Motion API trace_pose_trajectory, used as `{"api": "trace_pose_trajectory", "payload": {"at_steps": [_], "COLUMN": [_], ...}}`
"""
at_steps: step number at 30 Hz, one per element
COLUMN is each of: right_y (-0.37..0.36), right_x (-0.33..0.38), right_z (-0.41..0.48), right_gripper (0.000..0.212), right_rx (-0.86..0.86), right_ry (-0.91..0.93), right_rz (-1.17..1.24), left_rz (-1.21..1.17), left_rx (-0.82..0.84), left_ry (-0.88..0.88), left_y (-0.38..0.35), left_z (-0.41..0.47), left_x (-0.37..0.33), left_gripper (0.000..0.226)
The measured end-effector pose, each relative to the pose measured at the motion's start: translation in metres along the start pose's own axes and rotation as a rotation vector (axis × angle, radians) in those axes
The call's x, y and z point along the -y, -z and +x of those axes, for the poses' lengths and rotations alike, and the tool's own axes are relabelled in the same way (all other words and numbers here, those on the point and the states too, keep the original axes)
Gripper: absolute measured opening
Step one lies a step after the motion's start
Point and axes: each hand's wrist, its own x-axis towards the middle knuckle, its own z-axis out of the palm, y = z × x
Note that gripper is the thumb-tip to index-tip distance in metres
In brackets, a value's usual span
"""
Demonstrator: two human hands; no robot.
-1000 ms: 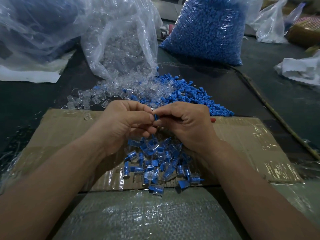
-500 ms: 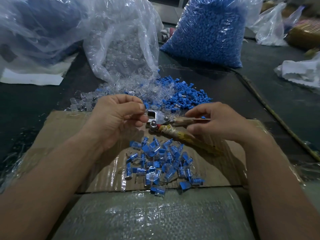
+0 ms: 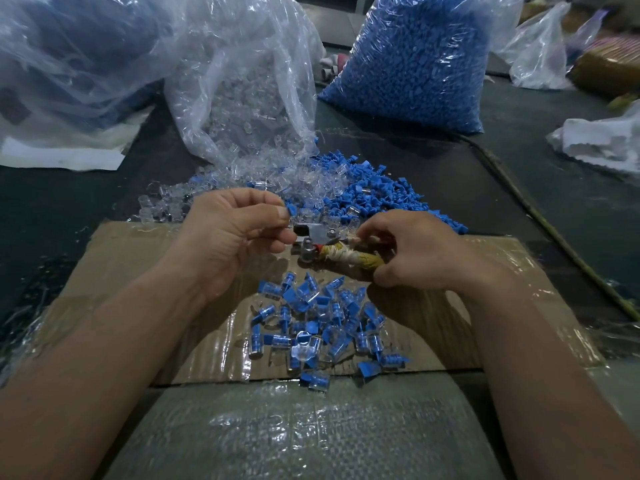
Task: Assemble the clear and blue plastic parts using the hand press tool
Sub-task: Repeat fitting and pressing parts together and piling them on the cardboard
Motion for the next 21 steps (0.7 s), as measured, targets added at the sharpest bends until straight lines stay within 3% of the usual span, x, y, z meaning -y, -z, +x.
{"api": "trace_pose_trajectory", "payload": {"at_steps": [10, 16, 21], "right_y": [-0.010, -0.009, -0.011], "right_x": [0.005, -0.004, 0.001], "right_z": [0.007, 0.006, 0.005], "right_gripper": [0.017, 0.015, 0.020], "right_rx": [-0.143, -0.304, -0.428], "right_ry": [-0.002, -0.007, -0.006], "right_rz": [-0.159, -0.077, 0.135], "left_rz": [-0.019, -0.056, 0.032], "left_rx": [0.002, -0.028, -0.049], "left_ry": [-0.005, -0.114, -0.171], "left_y": [0.001, -0.001, -0.006], "left_z": [0.000, -0.001, -0.005], "left_x": [0.001, 0.001, 0.003], "left_gripper": [0.006, 0.013, 0.009]}}
